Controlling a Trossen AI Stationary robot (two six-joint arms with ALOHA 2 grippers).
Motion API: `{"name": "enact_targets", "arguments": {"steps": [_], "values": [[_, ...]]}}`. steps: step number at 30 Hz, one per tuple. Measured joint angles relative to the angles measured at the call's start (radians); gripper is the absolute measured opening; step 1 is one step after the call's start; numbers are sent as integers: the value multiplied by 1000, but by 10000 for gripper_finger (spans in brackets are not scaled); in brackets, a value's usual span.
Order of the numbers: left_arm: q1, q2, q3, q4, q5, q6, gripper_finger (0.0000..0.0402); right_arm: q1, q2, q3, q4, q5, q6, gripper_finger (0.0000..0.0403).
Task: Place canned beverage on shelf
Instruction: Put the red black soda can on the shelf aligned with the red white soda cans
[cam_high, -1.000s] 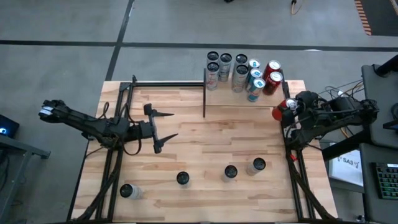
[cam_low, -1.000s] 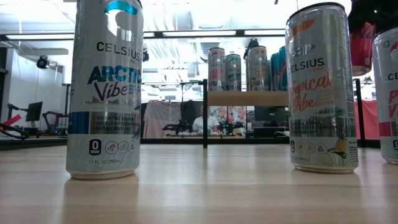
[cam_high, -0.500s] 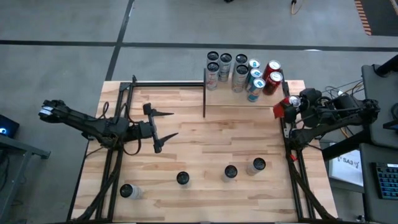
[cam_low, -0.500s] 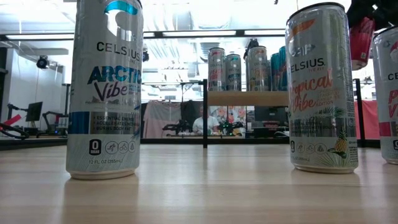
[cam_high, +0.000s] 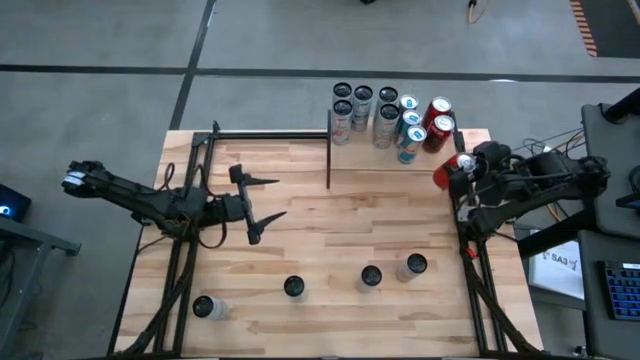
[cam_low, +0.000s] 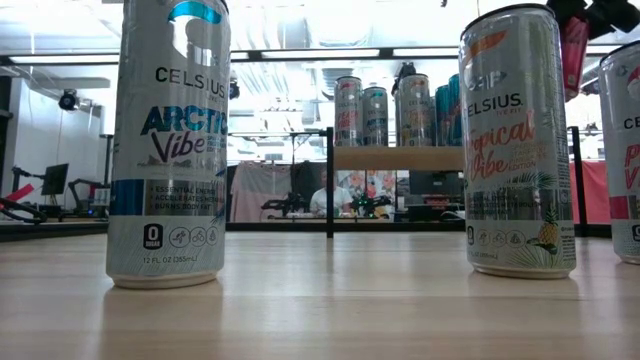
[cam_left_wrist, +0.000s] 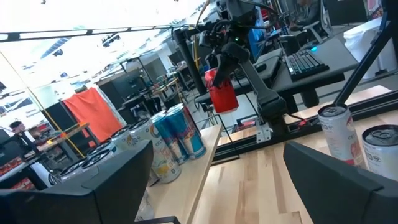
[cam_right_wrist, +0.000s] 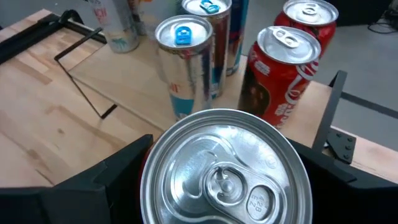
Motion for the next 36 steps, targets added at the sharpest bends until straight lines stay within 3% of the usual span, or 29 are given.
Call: {"name": "enact_targets", "arguments": {"steps": [14, 36], "values": [[0, 0, 0, 3, 0, 0, 345, -73, 79, 30, -1, -75, -23, 288], [0, 0, 0, 3, 0, 3, 345, -366, 77, 30, -5, -129, -94, 288]]}}
